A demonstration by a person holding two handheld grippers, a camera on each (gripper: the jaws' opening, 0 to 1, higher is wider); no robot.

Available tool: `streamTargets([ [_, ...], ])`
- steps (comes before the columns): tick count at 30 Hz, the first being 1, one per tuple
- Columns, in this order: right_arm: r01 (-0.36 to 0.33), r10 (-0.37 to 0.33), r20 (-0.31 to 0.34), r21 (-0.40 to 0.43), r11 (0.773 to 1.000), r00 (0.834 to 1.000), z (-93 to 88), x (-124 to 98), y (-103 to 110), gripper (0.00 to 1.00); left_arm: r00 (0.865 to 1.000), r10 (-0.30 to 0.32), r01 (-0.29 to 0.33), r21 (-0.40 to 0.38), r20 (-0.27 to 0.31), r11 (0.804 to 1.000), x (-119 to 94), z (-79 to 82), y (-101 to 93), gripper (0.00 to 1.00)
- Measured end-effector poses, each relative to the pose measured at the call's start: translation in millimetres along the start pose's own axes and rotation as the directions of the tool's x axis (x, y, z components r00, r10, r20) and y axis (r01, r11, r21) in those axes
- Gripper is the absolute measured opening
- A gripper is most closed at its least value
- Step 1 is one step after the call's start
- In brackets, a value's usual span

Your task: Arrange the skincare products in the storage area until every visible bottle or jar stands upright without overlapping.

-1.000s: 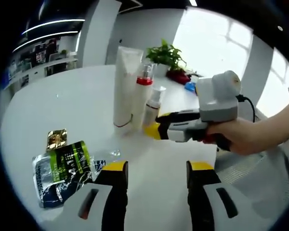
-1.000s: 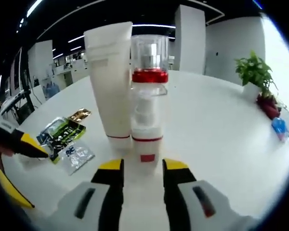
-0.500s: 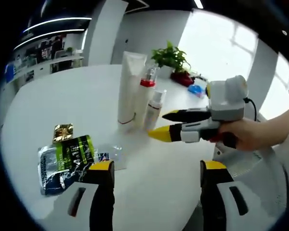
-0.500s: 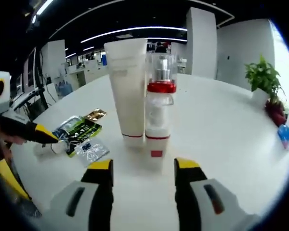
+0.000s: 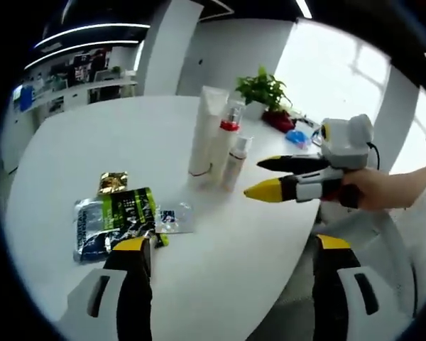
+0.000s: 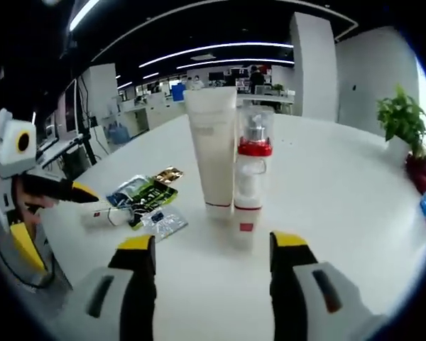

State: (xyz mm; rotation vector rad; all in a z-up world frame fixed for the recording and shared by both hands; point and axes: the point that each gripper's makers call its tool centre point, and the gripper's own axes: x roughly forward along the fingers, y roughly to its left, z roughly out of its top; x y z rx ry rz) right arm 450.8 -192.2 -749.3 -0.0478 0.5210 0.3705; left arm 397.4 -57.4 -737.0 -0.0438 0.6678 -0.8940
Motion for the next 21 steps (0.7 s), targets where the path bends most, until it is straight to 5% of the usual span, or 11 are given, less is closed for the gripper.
streamTargets([
  [21,-0.120,0.119,0.021,0.006,0.993,0.993,10.9,-40,13,0.89,0.994,0.099,-0.098,-0.032,0.037,0.995,-45,-5.1,5.6,0.97],
])
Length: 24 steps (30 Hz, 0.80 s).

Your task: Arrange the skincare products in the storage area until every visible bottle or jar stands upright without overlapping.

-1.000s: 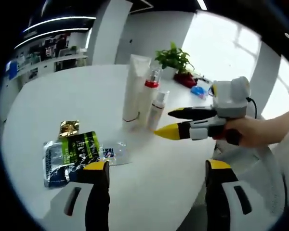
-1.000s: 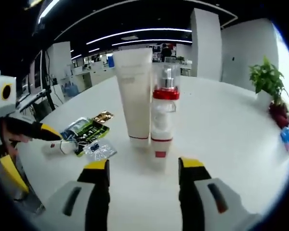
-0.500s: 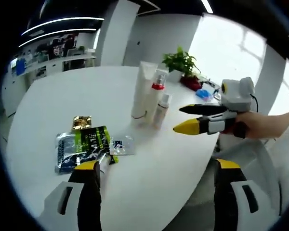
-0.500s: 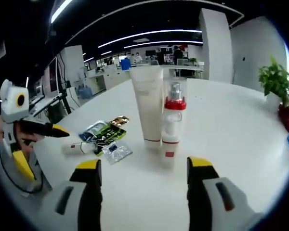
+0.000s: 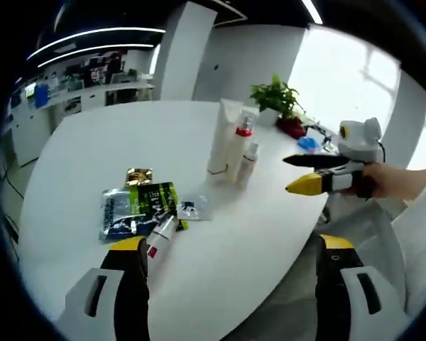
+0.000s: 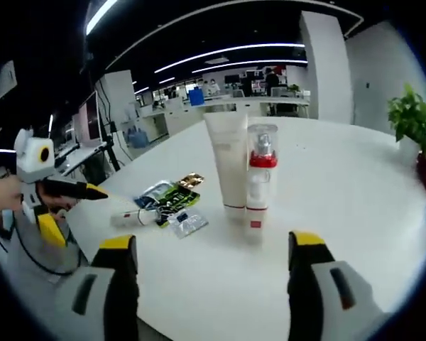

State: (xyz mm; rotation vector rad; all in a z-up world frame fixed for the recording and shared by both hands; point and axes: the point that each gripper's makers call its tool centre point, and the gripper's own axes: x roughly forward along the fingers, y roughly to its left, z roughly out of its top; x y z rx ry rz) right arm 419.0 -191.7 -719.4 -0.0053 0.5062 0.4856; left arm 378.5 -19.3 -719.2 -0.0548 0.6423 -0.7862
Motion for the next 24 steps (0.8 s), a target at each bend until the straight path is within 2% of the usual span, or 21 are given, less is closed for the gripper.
streamTargets([
  [12,-0.047,0.047,-0.009,0.023,0.999,0.999,-5.4,-22,12,0.98,0.998,0.059,-0.058,-0.028,0.024,0.998,-25,-6.1,3.6,0.97],
  [21,-0.063,0.063,0.011,0.036,0.997,0.998,-6.2,-37,19,1.00,0.994,0.103,-0.101,-0.038,0.041,0.994,-40,-9.5,5.6,0.97],
  [24,-0.055,0.054,0.030,0.032,0.998,0.998,-1.7,-39,19,1.00,0.993,0.108,-0.107,-0.036,0.042,0.994,-43,-10.9,5.5,0.97],
])
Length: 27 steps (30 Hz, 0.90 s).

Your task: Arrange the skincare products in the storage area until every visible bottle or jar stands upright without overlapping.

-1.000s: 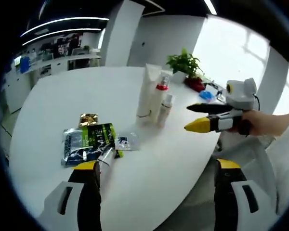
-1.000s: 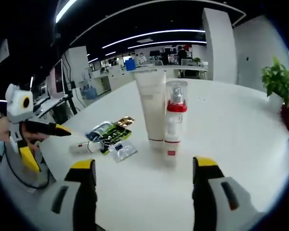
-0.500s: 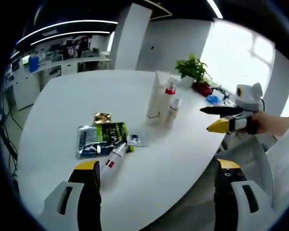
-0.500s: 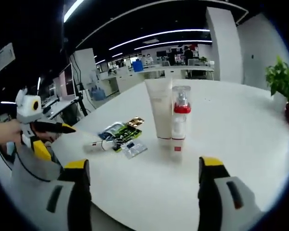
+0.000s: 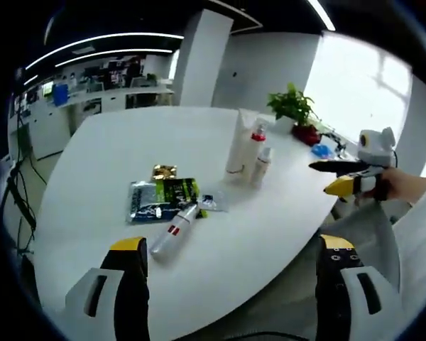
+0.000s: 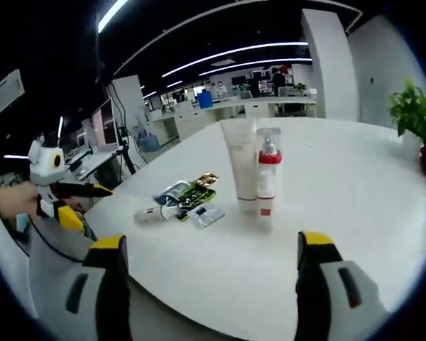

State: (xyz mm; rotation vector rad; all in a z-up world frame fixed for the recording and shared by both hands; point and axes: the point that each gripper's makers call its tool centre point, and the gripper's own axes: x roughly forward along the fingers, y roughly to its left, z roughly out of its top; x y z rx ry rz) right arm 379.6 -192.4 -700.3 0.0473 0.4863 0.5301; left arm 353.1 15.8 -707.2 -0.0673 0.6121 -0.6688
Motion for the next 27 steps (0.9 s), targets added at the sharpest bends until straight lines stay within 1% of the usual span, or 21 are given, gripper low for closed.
streamTargets([
  [3,0.007,-0.007,0.009,0.003,1.000,1.000,0.4,-0.9,-0.2,1.00,1.000,0.005,-0.005,-0.004,0.001,1.000,-2.1,-1.6,0.7,0.97],
  [7,0.012,-0.012,0.011,-0.013,1.000,1.000,-1.9,-1.8,0.0,1.00,1.000,0.018,-0.018,-0.006,0.001,1.000,-3.5,-3.5,3.1,0.97],
  [10,0.011,-0.011,0.031,-0.024,1.000,0.999,0.4,-2.6,0.4,1.00,1.000,0.018,-0.018,-0.001,0.004,1.000,-3.5,-2.1,2.9,0.97],
  [12,0.012,-0.011,0.032,-0.026,1.000,0.999,-0.3,-2.7,-0.4,1.00,1.000,0.020,-0.020,0.000,0.001,1.000,-3.5,-2.7,3.4,0.97],
  [19,0.019,-0.019,0.031,-0.009,1.000,0.999,-2.6,-3.5,-3.9,0.98,1.000,0.027,-0.027,0.000,-0.005,1.000,-3.5,-3.7,5.2,0.97],
  [27,0.026,-0.026,0.046,0.015,1.000,0.999,-1.6,-4.9,-7.0,0.97,0.999,0.028,-0.027,0.011,-0.031,1.000,0.0,-8.4,6.8,0.96],
])
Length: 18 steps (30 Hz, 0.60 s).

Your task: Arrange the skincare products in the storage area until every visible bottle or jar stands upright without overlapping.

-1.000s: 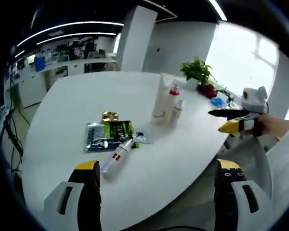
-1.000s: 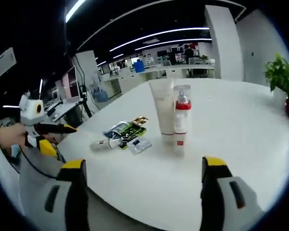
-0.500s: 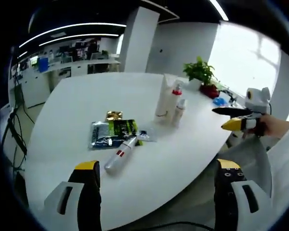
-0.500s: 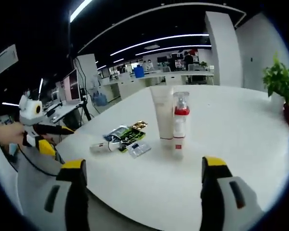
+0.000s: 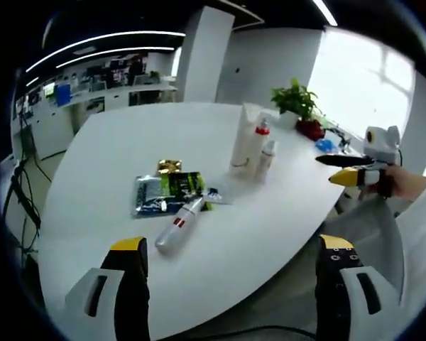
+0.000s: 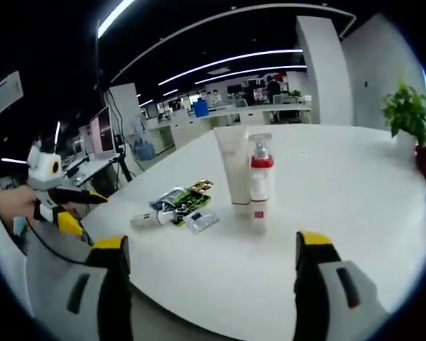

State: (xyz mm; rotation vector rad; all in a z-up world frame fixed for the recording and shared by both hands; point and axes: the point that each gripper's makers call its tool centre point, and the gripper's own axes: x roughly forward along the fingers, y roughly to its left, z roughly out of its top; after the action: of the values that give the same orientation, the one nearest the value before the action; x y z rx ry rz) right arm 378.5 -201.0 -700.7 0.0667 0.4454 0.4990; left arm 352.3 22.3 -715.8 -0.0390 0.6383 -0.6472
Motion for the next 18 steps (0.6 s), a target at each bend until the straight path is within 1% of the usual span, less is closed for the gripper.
streamTargets([
  [2,-0.003,0.003,0.009,0.000,1.000,1.000,1.6,0,1,0.97,1.000,-0.001,0.001,0.005,-0.014,1.000,2,-2.4,1.5,0.96],
  [5,-0.004,0.004,0.020,-0.011,1.000,1.000,3.8,-1,2,0.97,0.998,0.007,-0.004,0.037,-0.056,0.999,7,-8.1,7.4,0.96],
  [10,0.007,-0.007,0.025,-0.013,1.000,1.000,4.5,0,0,0.98,0.995,0.014,-0.006,0.073,-0.098,0.997,13,-9.7,13.2,0.96],
  [13,0.007,-0.007,0.022,0.000,1.000,1.000,3.6,0,0,0.98,0.992,0.008,0.005,0.095,-0.127,0.995,19,-10.8,15.3,0.95],
  [18,0.004,-0.004,0.019,0.001,1.000,1.000,3.0,1,0,0.97,0.983,0.008,0.021,0.158,-0.184,0.987,30,-10.6,21.9,0.95],
])
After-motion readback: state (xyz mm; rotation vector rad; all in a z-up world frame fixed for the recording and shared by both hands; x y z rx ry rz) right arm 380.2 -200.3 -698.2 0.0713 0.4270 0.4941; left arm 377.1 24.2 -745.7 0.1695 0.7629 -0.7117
